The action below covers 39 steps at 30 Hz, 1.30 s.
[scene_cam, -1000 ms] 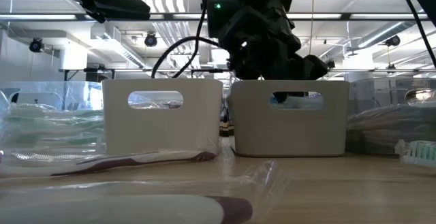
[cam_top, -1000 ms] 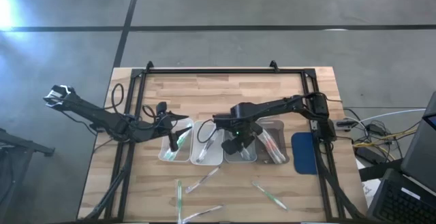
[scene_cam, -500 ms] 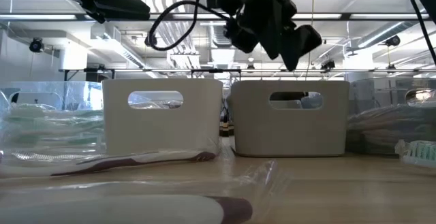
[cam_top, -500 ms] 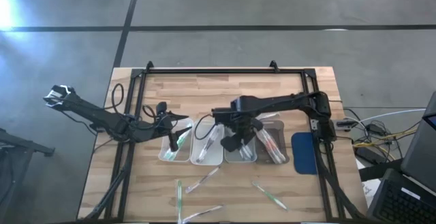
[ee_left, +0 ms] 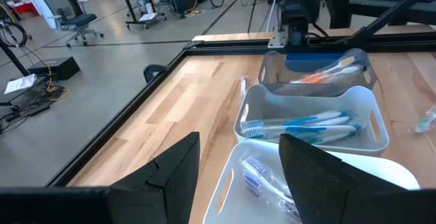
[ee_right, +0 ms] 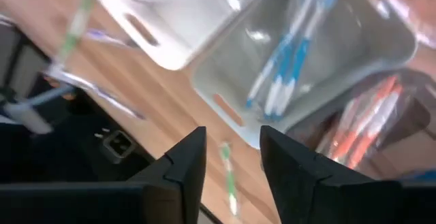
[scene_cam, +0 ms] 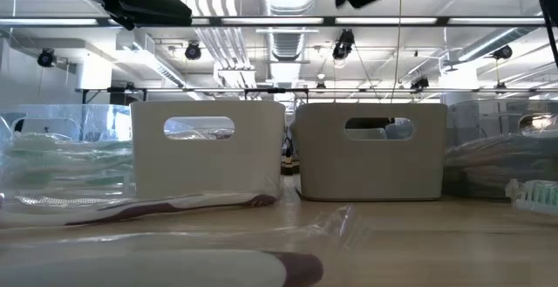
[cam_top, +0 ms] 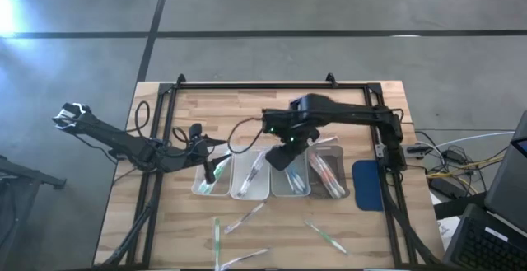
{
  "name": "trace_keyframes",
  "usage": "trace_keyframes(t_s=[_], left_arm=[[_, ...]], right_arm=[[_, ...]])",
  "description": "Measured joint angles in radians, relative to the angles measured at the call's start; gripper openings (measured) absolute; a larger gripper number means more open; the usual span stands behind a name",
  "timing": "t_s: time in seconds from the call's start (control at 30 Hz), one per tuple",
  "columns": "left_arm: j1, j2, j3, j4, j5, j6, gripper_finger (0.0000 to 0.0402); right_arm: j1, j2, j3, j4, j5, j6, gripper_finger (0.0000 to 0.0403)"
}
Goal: Pick & Place Toothbrushes
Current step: Put the purple toothbrush into the white bin
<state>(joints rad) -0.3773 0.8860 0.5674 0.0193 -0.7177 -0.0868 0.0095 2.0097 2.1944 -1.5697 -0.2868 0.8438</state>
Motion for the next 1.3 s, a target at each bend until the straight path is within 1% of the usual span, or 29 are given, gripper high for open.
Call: trace_keyframes(t_s=[0.17, 0.2, 0.33, 0.43, 0.63, 0.73, 0.87, 0.97, 1.07, 1.2, 1.3], left_arm=[[0.0, 0.0, 0.0, 0.0, 0.0, 0.0, 0.0207], [0.0, 0.0, 0.0, 0.0, 0.0, 0.0, 0.0207], [0.0, 0.0, 0.0, 0.002, 0.0, 0.0, 0.0207], [0.0, 0.0, 0.0, 0.005, 0.0, 0.0, 0.0207], [0.0, 0.0, 0.0, 0.006, 0.0, -0.007, 0.0207], [0.0, 0.0, 0.0, 0.004, 0.0, -0.029, 0.0207], [0.0, 0.0, 0.0, 0.002, 0.007, -0.059, 0.0207], [0.0, 0.0, 0.0, 0.001, 0.051, -0.09, 0.0207], [0.0, 0.0, 0.0, -0.005, 0.131, -0.12, 0.0207], [-0.004, 0.021, 0.0, -0.019, 0.29, -0.125, 0.0207], [-0.021, 0.059, 0.0, -0.019, 0.312, -0.137, 0.0206]], right_arm=[[0.01, -0.01, 0.153, 0.001, 0.054, -0.015, 0.0116], [0.014, -0.017, 0.165, 0.008, 0.064, -0.031, 0.0113], [0.035, -0.082, 0.137, 0.042, 0.109, -0.102, 0.0097], [0.067, -0.117, 0.135, 0.037, 0.202, -0.187, 0.0082], [0.165, -0.146, 0.134, 0.039, 0.481, -0.35, 0.0051], [0.217, -0.145, 0.131, 0.04, 0.57, -0.444, 0.0037], [0.271, -0.145, 0.1, 0.039, 0.625, -0.539, 0.0019], [0.301, -0.145, 0.061, 0.028, 0.635, -0.556, 0.001], [0.323, -0.145, 0.012, 0.026, 0.636, -0.557, 0.0011], [0.355, -0.144, -0.053, 0.0, 0.635, -0.522, 0.0011], [0.376, -0.151, -0.104, -0.001, 0.63, -0.477, 0.0009]])
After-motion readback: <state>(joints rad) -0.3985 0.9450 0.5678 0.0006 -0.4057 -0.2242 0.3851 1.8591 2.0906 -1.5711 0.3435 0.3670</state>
